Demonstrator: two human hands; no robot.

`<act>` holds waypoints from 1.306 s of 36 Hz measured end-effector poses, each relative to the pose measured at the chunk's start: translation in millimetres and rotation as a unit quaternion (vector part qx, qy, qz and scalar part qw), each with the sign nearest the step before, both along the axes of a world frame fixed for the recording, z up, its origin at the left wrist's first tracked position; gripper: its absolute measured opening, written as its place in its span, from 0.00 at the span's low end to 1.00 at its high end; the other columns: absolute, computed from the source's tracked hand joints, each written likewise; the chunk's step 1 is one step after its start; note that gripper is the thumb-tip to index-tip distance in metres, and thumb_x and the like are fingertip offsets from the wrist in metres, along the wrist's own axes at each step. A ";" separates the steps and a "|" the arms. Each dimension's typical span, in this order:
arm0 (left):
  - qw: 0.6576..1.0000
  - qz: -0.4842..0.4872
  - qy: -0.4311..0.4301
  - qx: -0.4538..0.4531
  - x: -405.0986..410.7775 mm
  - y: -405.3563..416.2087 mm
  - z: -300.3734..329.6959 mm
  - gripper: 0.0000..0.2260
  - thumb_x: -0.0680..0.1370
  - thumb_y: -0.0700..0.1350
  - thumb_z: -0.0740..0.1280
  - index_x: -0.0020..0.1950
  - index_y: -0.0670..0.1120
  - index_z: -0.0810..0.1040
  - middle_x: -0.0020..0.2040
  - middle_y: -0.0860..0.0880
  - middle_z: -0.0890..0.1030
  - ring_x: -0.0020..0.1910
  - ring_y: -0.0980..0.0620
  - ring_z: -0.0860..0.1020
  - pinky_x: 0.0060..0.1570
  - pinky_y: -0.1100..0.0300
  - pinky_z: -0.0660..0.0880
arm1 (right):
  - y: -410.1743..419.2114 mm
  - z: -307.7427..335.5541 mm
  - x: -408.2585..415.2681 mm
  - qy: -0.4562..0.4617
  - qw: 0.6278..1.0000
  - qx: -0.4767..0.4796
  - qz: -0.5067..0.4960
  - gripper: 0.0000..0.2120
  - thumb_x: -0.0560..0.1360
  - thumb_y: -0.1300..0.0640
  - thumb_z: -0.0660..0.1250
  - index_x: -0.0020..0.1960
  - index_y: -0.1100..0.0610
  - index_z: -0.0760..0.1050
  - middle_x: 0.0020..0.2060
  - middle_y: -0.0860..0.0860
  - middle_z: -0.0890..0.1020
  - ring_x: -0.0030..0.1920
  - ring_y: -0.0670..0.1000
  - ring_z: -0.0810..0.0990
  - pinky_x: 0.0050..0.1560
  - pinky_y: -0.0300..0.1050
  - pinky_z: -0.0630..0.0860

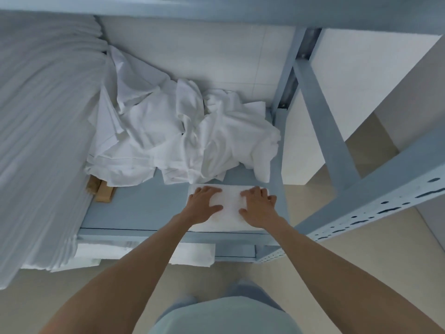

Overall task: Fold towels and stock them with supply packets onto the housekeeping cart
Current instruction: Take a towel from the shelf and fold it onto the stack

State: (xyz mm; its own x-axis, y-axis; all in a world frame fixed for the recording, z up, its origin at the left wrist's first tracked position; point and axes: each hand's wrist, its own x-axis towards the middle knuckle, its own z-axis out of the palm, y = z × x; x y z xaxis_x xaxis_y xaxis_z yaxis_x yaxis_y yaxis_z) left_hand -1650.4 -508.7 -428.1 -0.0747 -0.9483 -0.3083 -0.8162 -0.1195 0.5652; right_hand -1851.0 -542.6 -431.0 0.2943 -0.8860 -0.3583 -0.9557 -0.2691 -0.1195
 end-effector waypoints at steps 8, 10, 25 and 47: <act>0.887 0.286 0.361 0.015 15.9 -29.0 56.8 0.13 0.78 0.41 0.70 0.62 0.48 0.78 0.53 0.47 0.81 0.52 0.48 0.79 0.57 0.49 0.78 | -65.4 62.4 35.7 -0.177 0.980 0.069 -0.054 0.17 0.80 0.59 0.61 0.68 0.58 0.73 0.66 0.58 0.70 0.64 0.59 0.73 0.66 0.49 0.70; 0.873 0.304 0.381 0.006 19.5 -28.3 62.2 0.11 0.78 0.39 0.69 0.60 0.47 0.79 0.50 0.47 0.82 0.51 0.47 0.79 0.56 0.47 0.79 | -70.7 67.2 47.2 -0.192 0.978 0.070 -0.027 0.15 0.78 0.61 0.64 0.64 0.59 0.76 0.65 0.58 0.74 0.61 0.58 0.76 0.63 0.48 0.73; 0.793 0.430 0.431 -0.027 55.4 15.0 48.5 0.05 0.80 0.38 0.67 0.53 0.43 0.81 0.49 0.44 0.81 0.51 0.48 0.80 0.43 0.51 0.83 | -108.0 58.6 36.6 -0.188 0.968 0.075 -0.145 0.29 0.81 0.57 0.63 0.78 0.55 0.57 0.74 0.63 0.56 0.63 0.64 0.73 0.62 0.48 0.73; 0.851 0.370 0.369 0.056 40.6 18.6 65.0 0.06 0.80 0.39 0.67 0.54 0.39 0.81 0.47 0.42 0.77 0.47 0.49 0.76 0.42 0.51 0.83 | -133.4 179.8 0.8 -0.774 0.425 0.102 -0.458 0.05 0.79 0.69 0.63 0.51 0.60 0.72 0.45 0.55 0.77 0.45 0.52 0.77 0.61 0.61 0.75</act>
